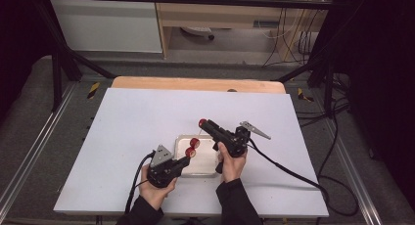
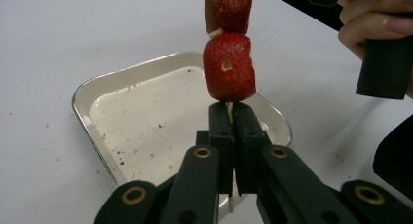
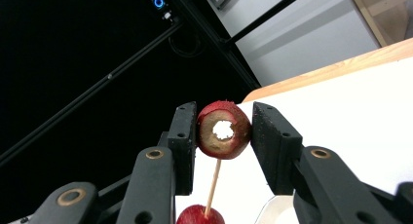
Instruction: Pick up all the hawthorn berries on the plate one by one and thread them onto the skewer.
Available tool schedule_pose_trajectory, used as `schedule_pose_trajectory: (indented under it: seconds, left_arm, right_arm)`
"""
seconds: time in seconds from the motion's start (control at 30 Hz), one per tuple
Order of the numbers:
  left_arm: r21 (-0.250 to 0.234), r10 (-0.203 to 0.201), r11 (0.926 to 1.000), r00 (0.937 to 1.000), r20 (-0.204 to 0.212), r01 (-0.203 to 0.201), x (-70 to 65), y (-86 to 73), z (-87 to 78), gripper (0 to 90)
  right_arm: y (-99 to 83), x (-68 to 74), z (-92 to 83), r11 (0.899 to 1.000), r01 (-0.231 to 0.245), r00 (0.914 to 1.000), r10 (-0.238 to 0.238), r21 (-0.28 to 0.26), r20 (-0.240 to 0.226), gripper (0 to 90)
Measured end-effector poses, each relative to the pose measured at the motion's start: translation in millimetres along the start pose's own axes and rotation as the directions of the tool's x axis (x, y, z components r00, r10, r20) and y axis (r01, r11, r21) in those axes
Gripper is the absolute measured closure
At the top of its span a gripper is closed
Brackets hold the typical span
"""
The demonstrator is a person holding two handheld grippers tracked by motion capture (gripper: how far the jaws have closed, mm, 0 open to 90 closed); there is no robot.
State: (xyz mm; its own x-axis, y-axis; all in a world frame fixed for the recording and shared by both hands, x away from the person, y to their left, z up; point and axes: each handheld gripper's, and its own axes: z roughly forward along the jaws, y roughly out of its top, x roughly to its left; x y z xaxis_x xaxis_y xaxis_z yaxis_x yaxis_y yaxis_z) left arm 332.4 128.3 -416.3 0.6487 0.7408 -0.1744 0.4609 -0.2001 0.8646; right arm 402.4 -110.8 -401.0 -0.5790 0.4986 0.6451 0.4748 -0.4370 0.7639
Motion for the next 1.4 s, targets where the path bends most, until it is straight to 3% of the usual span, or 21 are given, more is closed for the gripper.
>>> schedule_pose_trajectory:
  seconds: [0.27,0.4,0.87,1.0,1.1,1.17,1.27,1.4]
  left_arm:
    - [0.017,-0.012,0.9998,0.9998,-0.015,0.013,1.2,1.9,4.2,87.8]
    - [-0.001,-0.021,0.9998,0.9997,-0.013,0.021,1.9,4.9,3.7,87.9]
    - [0.015,-0.001,0.9999,0.9998,-0.021,0.001,4.4,4.2,9.7,88.2]
    - [0.010,0.007,0.9999,0.9997,-0.022,-0.006,7.7,3.1,5.4,88.2]
    - [0.012,0.007,0.9999,0.9995,-0.029,-0.007,12.9,1.4,1.4,88.2]
    - [0.015,0.005,0.9999,0.9994,-0.033,-0.004,17.0,0.3,-1.0,88.2]
    - [0.021,0.001,0.9998,0.9995,-0.033,0.000,22.5,-1.1,-4.3,88.1]
    - [0.033,0.009,0.9994,0.9995,-0.030,-0.008,27.3,-2.9,-8.4,88.1]
  right_arm:
    - [-3.2,0.2,0.0,1.000,0.011,0.9999,-0.011,0.013,0.001,63.5]
    - [-6.5,-0.1,0.3,0.999,0.014,0.9999,-0.014,0.044,0.003,63.7]
    - [-14.7,2.0,1.2,0.995,0.024,0.9997,-0.025,0.102,0.005,63.3]
    - [-12.1,3.3,-1.7,0.991,0.058,0.9982,-0.059,0.119,0.008,58.7]
    - [-7.4,4.6,-6.3,0.983,0.110,0.9931,-0.115,0.144,0.023,50.7]
    - [-4.3,5.0,-9.4,0.973,0.152,0.9863,-0.161,0.173,0.038,44.0]
    - [-1.0,2.7,-13.3,0.952,0.196,0.9757,-0.213,0.237,0.049,33.4]
    - [0.4,-1.9,-19.3,0.914,0.244,0.9588,-0.278,0.325,0.061,20.2]
